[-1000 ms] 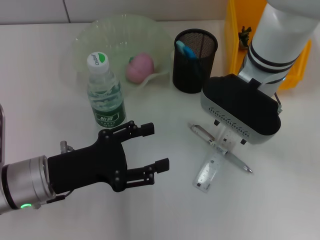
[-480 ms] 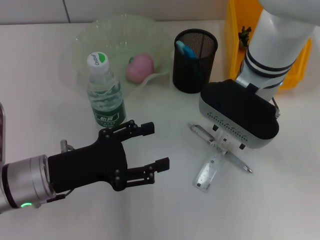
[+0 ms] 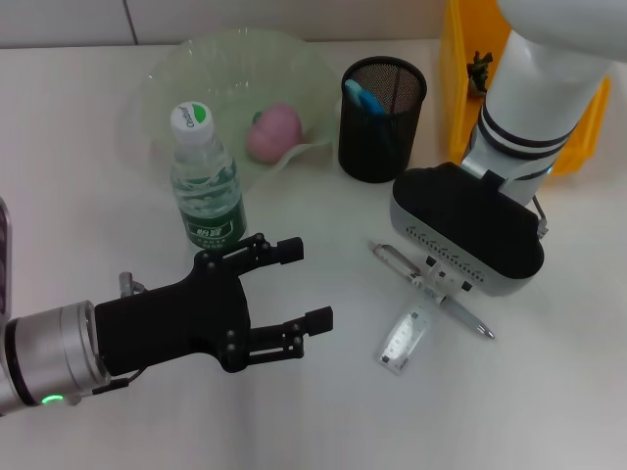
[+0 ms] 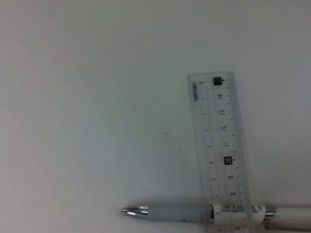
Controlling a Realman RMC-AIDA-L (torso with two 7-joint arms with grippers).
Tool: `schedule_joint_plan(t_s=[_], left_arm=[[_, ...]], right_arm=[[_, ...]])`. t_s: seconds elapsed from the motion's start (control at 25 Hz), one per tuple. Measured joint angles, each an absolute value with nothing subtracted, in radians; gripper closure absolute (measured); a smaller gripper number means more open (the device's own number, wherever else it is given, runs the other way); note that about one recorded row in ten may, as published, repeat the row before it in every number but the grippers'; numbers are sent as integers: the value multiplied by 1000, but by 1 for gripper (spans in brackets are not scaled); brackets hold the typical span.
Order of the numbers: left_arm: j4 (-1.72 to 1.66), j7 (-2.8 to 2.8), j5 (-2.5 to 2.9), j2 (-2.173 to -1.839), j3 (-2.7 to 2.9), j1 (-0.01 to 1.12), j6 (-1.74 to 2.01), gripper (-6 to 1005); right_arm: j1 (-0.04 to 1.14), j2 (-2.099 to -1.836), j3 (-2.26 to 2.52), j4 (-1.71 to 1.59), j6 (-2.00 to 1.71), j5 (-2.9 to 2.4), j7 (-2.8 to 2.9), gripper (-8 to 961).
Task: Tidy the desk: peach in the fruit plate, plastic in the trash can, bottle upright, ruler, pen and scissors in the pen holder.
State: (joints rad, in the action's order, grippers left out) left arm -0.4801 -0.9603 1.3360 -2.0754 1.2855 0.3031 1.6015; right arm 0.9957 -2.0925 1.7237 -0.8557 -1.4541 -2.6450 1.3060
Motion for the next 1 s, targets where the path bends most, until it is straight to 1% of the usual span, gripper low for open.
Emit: schedule_joint_plan(t_s=[0.12,0.36,0.64,0.92,1.0], left_arm=[[-480,-960,1336,-2075,1286,304,1601,170],[-480,-960,1336,-2075,1287,303,1601,170],[-480,-960,1336,-2073,1286,301,1604,170],[-487,-970,1336,-2070,1283,297,1612,170],[-488,-972,1336,-2069,1282,298,1616,170]], right_arm=[[996,-2092,1726,-848,-1452,-2638,1306,489],[995,-2092,1728,-857,-1455,-2638,1320,571],[976,-2085,1648,-937,-1527,-2633,1359,572],[952,-2081,1331,-1081,-1713,-2630,1369,570],[935,-2080,1173,-1147,-1762,-2611,1377,567]])
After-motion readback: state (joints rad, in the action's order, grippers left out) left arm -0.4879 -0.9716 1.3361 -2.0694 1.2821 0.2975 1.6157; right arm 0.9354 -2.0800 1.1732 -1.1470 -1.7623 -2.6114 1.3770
